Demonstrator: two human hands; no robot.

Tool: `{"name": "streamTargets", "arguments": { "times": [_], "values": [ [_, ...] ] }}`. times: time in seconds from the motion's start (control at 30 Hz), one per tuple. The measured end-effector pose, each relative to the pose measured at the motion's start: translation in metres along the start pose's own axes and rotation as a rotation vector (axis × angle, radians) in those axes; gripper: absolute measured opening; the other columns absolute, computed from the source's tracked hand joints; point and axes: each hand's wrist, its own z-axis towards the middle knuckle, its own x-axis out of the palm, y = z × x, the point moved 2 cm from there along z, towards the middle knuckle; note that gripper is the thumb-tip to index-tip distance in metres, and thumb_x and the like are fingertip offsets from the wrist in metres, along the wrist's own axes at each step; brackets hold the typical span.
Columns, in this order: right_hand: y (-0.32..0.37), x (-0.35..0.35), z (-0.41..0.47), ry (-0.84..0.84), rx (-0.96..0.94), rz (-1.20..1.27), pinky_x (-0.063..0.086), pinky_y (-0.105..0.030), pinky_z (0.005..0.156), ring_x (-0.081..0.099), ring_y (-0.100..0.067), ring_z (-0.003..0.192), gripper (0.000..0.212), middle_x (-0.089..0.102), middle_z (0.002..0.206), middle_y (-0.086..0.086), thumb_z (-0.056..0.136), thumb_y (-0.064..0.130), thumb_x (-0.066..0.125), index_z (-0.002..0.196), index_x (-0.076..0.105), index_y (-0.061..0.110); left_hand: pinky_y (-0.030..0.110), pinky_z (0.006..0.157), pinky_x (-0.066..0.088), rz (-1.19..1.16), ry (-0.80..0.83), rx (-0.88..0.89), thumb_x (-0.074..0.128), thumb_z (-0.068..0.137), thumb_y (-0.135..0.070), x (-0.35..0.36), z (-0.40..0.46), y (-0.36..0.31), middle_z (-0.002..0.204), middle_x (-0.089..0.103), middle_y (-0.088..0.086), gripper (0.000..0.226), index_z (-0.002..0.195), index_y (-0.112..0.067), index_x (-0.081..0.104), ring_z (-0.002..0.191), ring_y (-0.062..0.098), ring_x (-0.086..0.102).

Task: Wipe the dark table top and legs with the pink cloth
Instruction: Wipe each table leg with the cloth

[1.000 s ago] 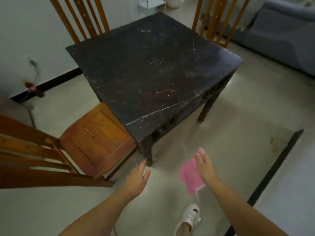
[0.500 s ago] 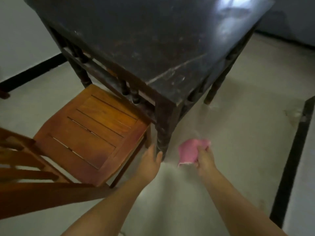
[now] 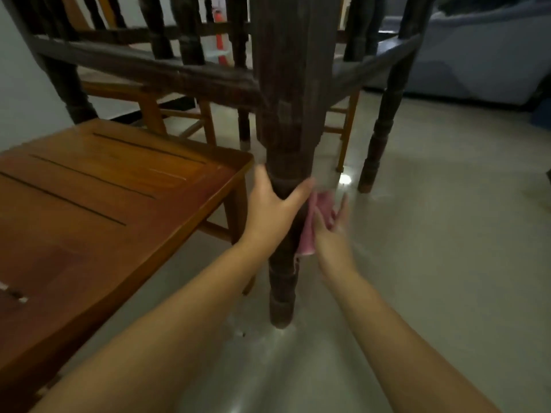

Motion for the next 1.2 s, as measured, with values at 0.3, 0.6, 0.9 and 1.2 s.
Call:
{"name": "streamTargets", "arguments": {
  "times": [0.3, 0.6, 0.9, 1.2],
  "values": [
    [-0.033, 0.022, -0.018, 0.143, -0.185, 0.081, 0.050, -0.018, 0.081, 0.059, 0.003, 0.102, 0.033, 0.058, 0.113, 0.017, 0.085, 0.052, 0.032, 0.117, 0.038, 0.052, -0.001, 0.057, 0.040, -0.069, -0.020, 0.049, 0.066, 0.082, -0.020, 0.004, 0.000, 0.003, 0.087, 0.053, -0.016, 0.036, 0.092, -0.039, 0.037, 0.073, -0.024, 0.052],
    [-0.101, 0.021, -0.019, -0.079, -0.031, 0.119, 0.047, -0.003, 0.074, 0.060, 0.001, 0.104, 0.028, 0.061, 0.102, 0.018, 0.102, 0.027, 0.032, 0.115, 0.056, 0.030, -0.006, 0.066, 0.035, -0.054, -0.060, 0.122, 0.065, 0.083, -0.023, 0.008, 0.001, 0.010, 0.092, 0.047, -0.027, 0.039, 0.100, -0.040, 0.034, 0.081, -0.031, 0.044],
    [-0.047, 0.031, -0.006, -0.057, -0.333, 0.189, 0.048, -0.015, 0.058, 0.059, -0.001, 0.063, 0.024, 0.061, 0.077, 0.010, 0.097, 0.038, 0.032, 0.107, 0.054, 0.041, -0.001, 0.069, 0.039, -0.060, -0.080, 0.162, 0.064, 0.083, -0.022, 0.009, 0.003, 0.014, 0.096, 0.051, -0.020, 0.038, 0.109, -0.031, 0.037, 0.085, -0.024, 0.050],
    [-0.175, 0.011, -0.013, -0.053, 0.273, -0.032, 0.048, -0.018, 0.055, 0.066, -0.013, 0.074, 0.034, 0.065, 0.089, -0.009, 0.102, 0.027, 0.034, 0.118, 0.060, 0.011, -0.002, 0.069, 0.039, -0.046, -0.071, 0.182, 0.065, 0.083, -0.023, 0.006, 0.007, 0.017, 0.096, 0.050, -0.022, 0.040, 0.108, -0.032, 0.036, 0.085, -0.025, 0.048]
  ]
}}
